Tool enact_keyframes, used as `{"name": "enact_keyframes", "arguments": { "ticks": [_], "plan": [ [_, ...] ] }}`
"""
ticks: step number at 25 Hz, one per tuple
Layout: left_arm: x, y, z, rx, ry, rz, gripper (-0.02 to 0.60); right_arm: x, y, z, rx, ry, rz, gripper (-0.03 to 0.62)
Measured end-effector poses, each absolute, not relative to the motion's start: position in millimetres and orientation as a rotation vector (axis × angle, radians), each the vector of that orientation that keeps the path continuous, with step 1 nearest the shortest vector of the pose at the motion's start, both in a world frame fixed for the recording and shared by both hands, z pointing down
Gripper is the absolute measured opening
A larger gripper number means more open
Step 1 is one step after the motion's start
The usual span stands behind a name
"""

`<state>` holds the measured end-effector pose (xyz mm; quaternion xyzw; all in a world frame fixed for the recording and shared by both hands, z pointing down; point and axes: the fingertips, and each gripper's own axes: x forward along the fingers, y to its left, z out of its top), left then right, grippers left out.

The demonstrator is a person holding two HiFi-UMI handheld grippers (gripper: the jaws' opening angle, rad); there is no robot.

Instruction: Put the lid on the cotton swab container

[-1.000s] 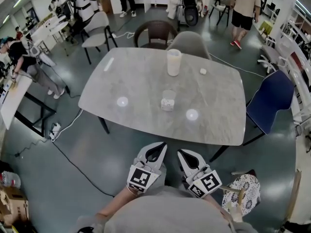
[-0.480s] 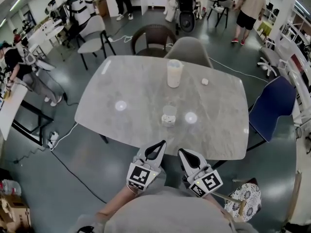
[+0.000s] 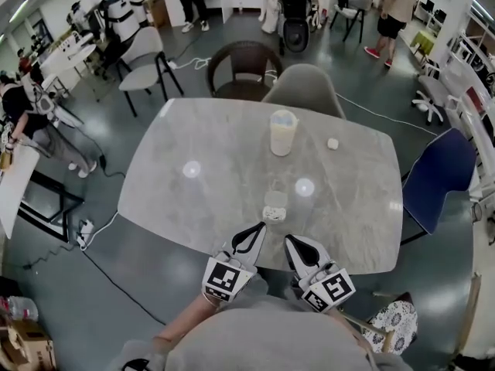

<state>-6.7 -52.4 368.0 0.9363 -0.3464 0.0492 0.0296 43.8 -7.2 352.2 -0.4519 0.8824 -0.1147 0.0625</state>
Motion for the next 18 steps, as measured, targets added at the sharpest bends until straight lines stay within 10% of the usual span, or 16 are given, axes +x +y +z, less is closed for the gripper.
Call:
{"name": "enact_keyframes", "arguments": {
  "ticks": [18],
  "plan": [
    [-7, -127, 371, 2.926, -0.979, 0.148, -0.002, 49, -84, 354, -1.465, 2.597, -0.342, 0.002]
  ]
}}
